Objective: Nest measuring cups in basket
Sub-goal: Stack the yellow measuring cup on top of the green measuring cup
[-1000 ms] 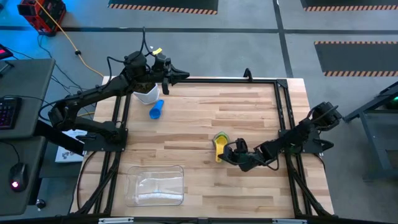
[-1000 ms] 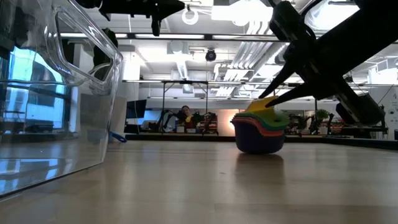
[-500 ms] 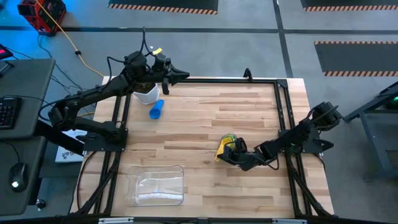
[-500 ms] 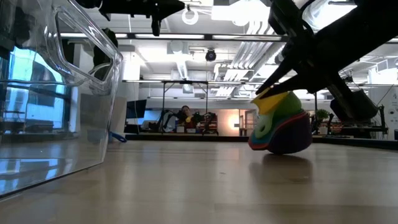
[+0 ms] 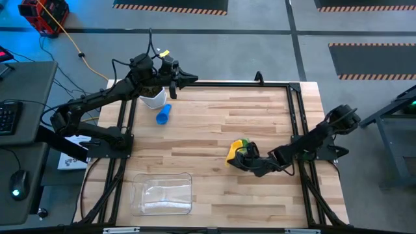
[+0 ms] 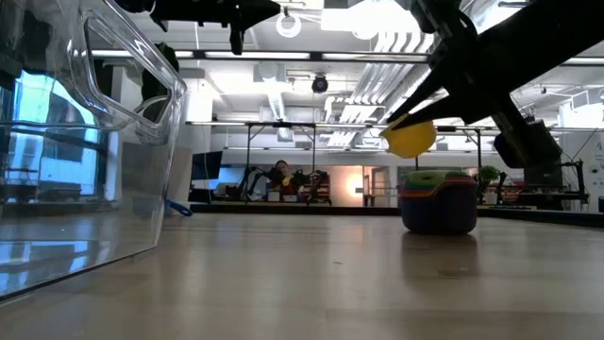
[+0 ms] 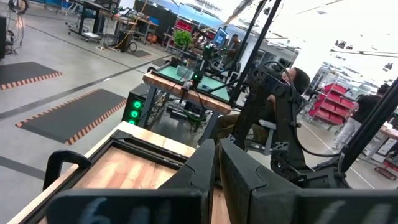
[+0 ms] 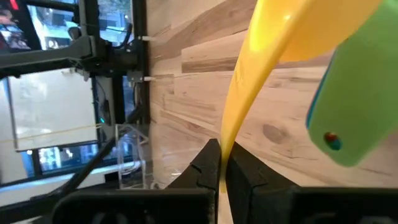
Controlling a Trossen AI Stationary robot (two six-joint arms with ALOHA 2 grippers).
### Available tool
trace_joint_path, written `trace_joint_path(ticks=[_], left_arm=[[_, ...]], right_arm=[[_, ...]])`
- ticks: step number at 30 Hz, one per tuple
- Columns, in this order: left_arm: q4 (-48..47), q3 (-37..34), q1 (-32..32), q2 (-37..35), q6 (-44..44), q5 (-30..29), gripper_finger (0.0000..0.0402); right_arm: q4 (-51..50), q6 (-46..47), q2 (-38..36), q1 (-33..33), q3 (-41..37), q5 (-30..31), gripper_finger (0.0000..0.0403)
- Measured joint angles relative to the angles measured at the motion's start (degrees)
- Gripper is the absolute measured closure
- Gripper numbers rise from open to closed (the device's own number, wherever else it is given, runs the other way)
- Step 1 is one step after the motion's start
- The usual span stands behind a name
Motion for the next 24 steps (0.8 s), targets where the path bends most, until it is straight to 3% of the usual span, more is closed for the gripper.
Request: trace_joint_path(ticks=[7,16,18,24], left_arm=[[0.0,0.0,0.0,0.0,0.0,0.0,0.0387],[0.0,0.0,0.0,0.0,-0.5,0.0,0.0387],[0.0,0.0,0.0,0.0,-0.6,-0.1,0.0387],[0.0,0.0,0.0,0.0,-1.0,-0.5,0.0387]], right_arm=[[-2.4,-3.3,-4.9,0.9,-2.1,1.3,0.0402],[1.4,-0.6,-16.8,7.5,-14.3,14.1,0.0402],[4.5,-2.7,-17.3,7.1,-15.2,13.7,0.0402],[8.1,-6.8,-14.1,3.4,-14.2,3.9,0.0403]])
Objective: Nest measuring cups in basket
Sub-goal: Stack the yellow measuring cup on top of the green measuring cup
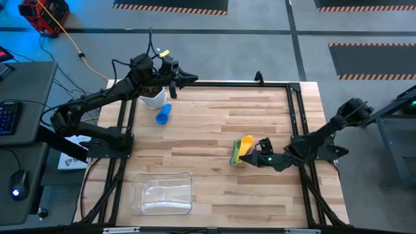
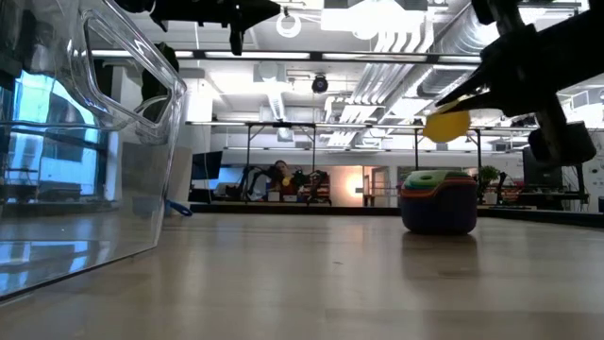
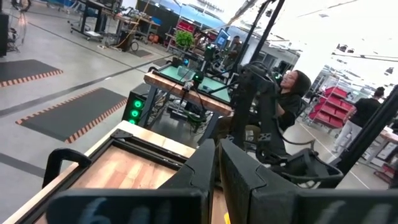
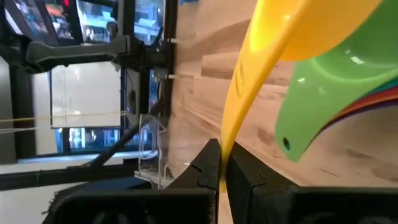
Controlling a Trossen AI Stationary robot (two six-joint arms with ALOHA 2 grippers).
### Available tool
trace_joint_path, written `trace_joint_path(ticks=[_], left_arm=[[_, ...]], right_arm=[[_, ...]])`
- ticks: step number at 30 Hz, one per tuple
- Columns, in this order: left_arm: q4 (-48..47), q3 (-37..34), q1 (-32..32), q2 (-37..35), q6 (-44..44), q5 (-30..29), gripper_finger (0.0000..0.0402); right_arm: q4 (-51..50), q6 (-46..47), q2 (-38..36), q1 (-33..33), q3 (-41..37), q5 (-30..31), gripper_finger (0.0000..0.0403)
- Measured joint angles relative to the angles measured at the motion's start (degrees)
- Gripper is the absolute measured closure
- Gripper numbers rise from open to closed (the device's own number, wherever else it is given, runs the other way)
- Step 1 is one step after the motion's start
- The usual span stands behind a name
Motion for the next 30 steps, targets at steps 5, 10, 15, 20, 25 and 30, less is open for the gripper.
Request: trace_joint_path(ticks=[5,10,15,20,25,30], left_arm=[[0.0,0.0,0.0,0.0,-0.5,-0.4,0.0387],[-0.1,0.0,0.0,0.0,-0.5,-0.4,0.0387],[0.0,0.0,0.0,0.0,-0.5,-0.4,0.0387],[0.0,0.0,0.0,0.0,-0.5,-0.4,0.0387],[0.0,0.0,0.0,0.0,-0.6,-0.4,0.0387],[0.0,0.0,0.0,0.0,-0.6,-0.4,0.0387]], right_arm=[[6.8,-0.8,6.7,-2.4,0.8,-2.5,0.0403],[9.7,2.7,11.0,-2.7,0.7,-2.7,0.0403],[10.0,3.8,11.2,-2.7,0.7,-2.7,0.0403],[9.6,6.3,11.1,-3.8,0.7,-2.4,0.0377],[9.5,6.3,11.1,-4.3,0.7,-2.6,0.0297],[7.6,5.4,9.3,-4.3,0.7,-7.9,0.0223]])
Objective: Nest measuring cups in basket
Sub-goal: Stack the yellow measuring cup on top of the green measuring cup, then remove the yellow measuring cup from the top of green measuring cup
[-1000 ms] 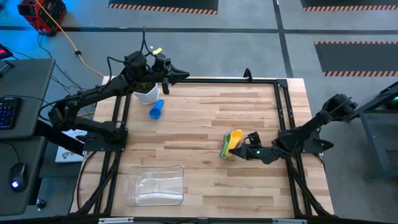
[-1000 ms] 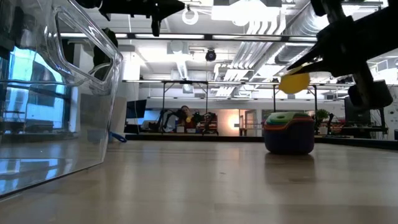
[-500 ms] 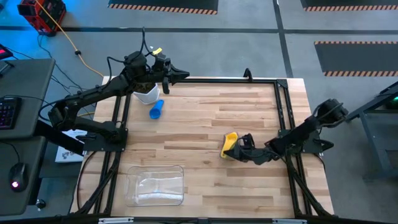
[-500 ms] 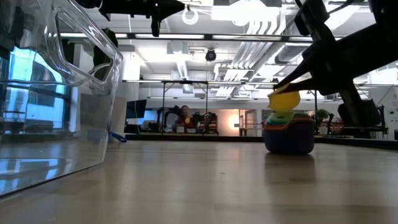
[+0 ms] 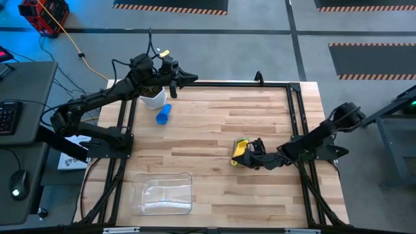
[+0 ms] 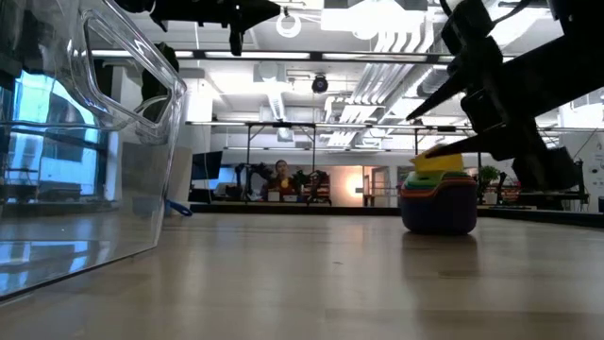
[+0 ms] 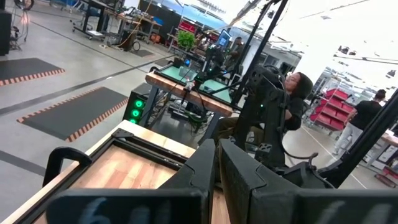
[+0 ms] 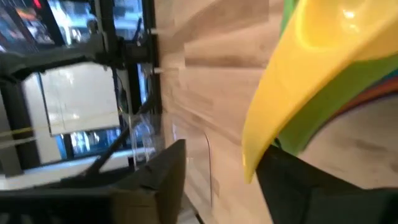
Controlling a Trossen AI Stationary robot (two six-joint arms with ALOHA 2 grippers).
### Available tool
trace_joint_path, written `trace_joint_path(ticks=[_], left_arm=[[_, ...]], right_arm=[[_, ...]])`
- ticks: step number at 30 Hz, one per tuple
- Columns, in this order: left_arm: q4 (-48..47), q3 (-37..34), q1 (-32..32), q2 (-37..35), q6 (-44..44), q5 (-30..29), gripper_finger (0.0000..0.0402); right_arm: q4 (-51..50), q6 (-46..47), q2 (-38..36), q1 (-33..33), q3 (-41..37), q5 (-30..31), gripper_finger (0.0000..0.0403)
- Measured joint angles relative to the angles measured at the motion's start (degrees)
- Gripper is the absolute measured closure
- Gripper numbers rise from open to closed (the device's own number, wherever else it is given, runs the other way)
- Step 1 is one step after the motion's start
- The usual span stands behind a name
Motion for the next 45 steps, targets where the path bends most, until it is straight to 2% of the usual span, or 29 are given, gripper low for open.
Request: trace_joint_path(ticks=[4,7,16,27,31,34,37,43,45], left_arm=[[0.0,0.0,0.0,0.0,0.0,0.0,0.0387],[0.0,0.0,0.0,0.0,0.0,0.0,0.0387],[0.0,0.0,0.0,0.0,0.0,0.1,0.0387],[0.0,0.0,-0.1,0.0,0.0,0.1,0.0387],[0.0,0.0,-0.1,0.0,0.1,0.1,0.0387],[0.0,0.0,-0.1,0.0,0.1,0.1,0.0387],[0.0,0.0,-0.1,0.0,0.0,0.1,0.0387],[0.0,0.0,-0.1,0.0,0.0,0.1,0.0387],[0.0,0.0,-0.1,0.0,0.0,0.1,0.0387]], right_arm=[[-5.4,0.0,-4.8,0.0,0.0,0.1,0.0195],[-9.9,1.3,-8.8,-0.5,0.0,2.0,0.0192],[-22.1,1.5,-18.9,-1.8,0.0,-2.2,0.0191],[-25.2,2.4,-19.1,-1.7,0.0,-13.3,0.0191],[-25.2,-0.2,-20.4,-1.0,0.0,-18.4,0.0198],[-25.2,-1.4,-23.2,0.7,0.0,-17.9,0.0215],[-25.5,-2.3,-25.8,3.0,0.0,-13.9,0.0249],[-27.8,-0.4,-24.7,5.7,0.0,-4.7,0.0371],[-27.9,3.3,-23.2,5.9,0.0,-0.8,0.0394]])
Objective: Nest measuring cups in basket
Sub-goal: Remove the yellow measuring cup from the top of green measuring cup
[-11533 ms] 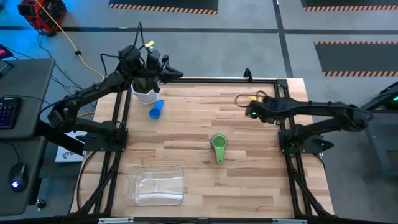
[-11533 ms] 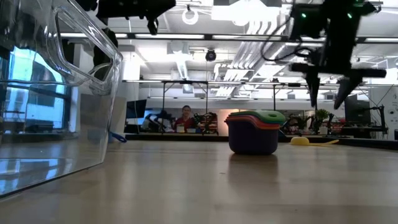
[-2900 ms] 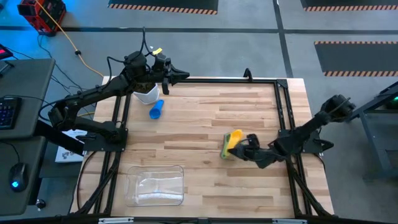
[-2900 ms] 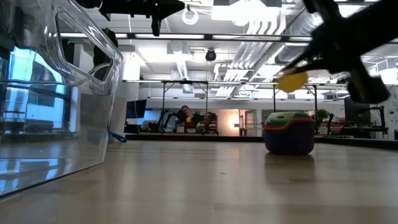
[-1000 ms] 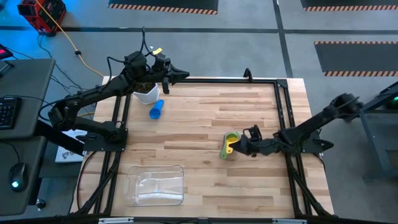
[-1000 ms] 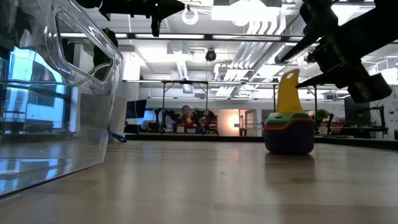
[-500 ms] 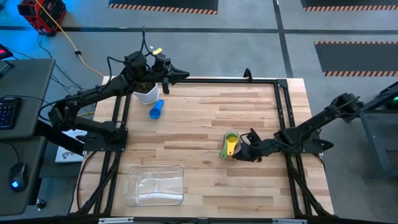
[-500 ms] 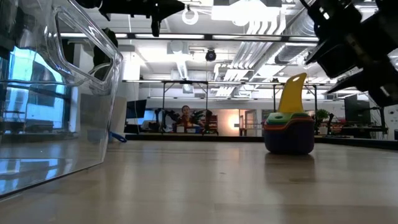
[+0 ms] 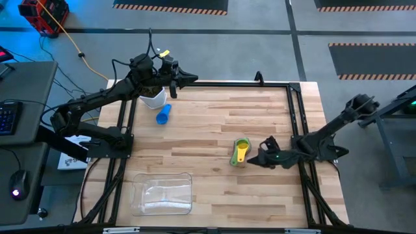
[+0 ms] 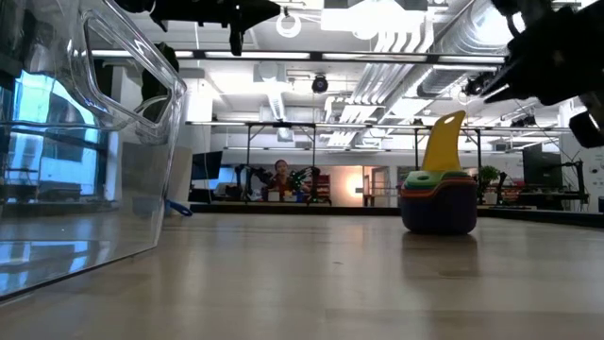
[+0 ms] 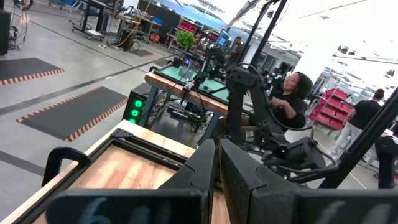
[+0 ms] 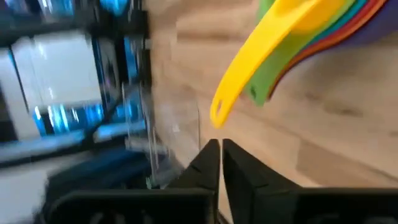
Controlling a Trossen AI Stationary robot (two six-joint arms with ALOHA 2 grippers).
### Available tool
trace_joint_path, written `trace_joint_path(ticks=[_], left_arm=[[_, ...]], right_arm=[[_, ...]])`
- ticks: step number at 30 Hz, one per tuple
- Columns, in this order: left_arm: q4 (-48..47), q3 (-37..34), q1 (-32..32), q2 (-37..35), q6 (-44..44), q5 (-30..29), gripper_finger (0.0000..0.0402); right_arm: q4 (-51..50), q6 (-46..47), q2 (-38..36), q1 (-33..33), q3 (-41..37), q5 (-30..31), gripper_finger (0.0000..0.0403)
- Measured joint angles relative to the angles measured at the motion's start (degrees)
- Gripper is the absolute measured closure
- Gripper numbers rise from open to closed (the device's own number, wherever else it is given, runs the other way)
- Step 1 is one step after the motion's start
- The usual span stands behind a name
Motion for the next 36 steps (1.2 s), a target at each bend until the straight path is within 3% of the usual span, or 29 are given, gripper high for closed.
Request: trace_joint_path(ticks=[4,11,14,17,23,27,31,36], left_arm=[[0.0,0.0,0.0,0.0,0.0,0.0,0.0387],[0.0,0.0,0.0,0.0,0.0,-0.1,0.0387],[0.0,0.0,0.0,0.0,0.0,-0.4,0.0387],[0.0,0.0,0.0,0.0,0.0,-0.6,0.0387],[0.0,0.0,0.0,0.0,0.0,-0.7,0.0387],[0.0,0.0,0.0,0.0,0.4,-0.7,0.0387],[0.0,0.0,0.0,0.0,1.2,-0.7,0.0387],[0.0,0.0,0.0,0.0,1.6,-0.7,0.0387]], right_arm=[[3.3,2.6,2.4,-0.4,0.0,1.2,0.0355],[4.6,5.2,3.4,-1.5,0.0,3.2,0.0202],[6.5,6.0,5.7,-3.7,0.0,0.5,0.0152],[9.6,4.5,8.1,-5.7,0.0,-2.1,0.0129],[10.3,4.1,9.5,-8.4,0.0,-2.2,0.0124],[12.0,4.3,9.5,-9.6,0.0,-4.4,0.0145],[13.3,5.6,9.5,-10.1,0.0,-4.5,0.0199],[10.5,5.6,9.5,-10.3,1.7,-5.5,0.0296]])
